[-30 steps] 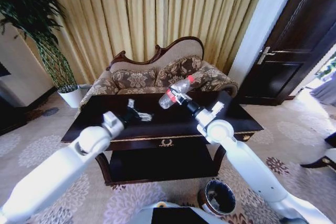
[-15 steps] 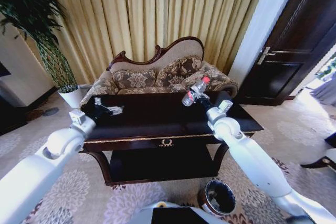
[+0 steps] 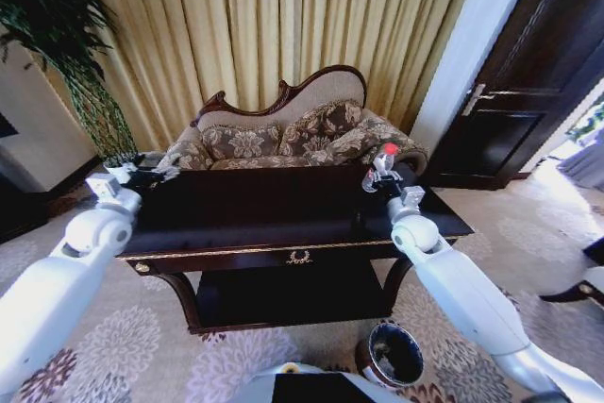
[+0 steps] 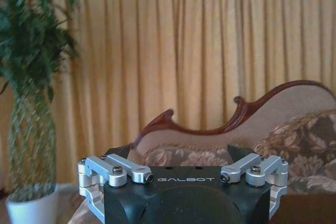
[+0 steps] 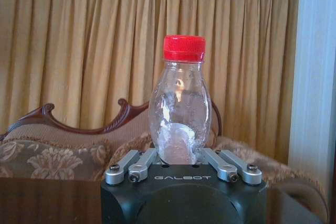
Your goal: Move to the front of the table and place the trash on the table into the trash bin.
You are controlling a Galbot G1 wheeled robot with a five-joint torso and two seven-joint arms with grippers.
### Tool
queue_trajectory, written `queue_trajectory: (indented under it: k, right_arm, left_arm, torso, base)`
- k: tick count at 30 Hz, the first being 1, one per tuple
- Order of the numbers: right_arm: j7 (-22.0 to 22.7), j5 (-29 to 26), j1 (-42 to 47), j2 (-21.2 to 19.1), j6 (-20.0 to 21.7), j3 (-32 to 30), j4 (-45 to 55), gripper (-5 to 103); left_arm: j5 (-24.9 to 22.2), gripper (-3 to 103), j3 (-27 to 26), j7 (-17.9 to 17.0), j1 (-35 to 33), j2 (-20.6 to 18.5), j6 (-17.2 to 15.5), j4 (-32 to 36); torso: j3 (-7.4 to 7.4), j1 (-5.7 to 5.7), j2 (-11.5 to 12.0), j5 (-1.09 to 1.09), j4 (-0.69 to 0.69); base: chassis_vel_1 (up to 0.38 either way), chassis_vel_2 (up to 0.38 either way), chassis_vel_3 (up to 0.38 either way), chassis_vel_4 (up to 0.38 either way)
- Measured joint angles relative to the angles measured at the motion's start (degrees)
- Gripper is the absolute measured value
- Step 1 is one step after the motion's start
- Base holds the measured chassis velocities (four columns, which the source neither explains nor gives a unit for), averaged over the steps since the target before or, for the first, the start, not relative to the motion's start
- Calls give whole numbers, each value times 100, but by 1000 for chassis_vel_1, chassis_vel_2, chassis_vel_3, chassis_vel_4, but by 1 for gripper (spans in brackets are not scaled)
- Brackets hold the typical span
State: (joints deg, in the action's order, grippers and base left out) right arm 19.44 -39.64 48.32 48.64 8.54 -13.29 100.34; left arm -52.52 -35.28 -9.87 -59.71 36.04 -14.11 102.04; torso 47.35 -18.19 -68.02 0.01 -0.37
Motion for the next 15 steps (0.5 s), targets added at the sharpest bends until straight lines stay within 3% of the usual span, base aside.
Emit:
queue_trajectory:
  k: [7,15]
  right_arm:
    - [93,-227,-12,-259,106,16,100,24]
    - [376,-237,254,-381,326,-29,532,24]
  left_arm:
    - [-158,100,-318,353,-359,-208,-4,-122]
    - [-230,100,-300,453,-426,-299,-48,-86]
  torso:
    - [0,0,0,0,-2]
    - [0,0,0,-1,-1]
  base:
    - [0,0,0,0]
    - [0,0,0,0]
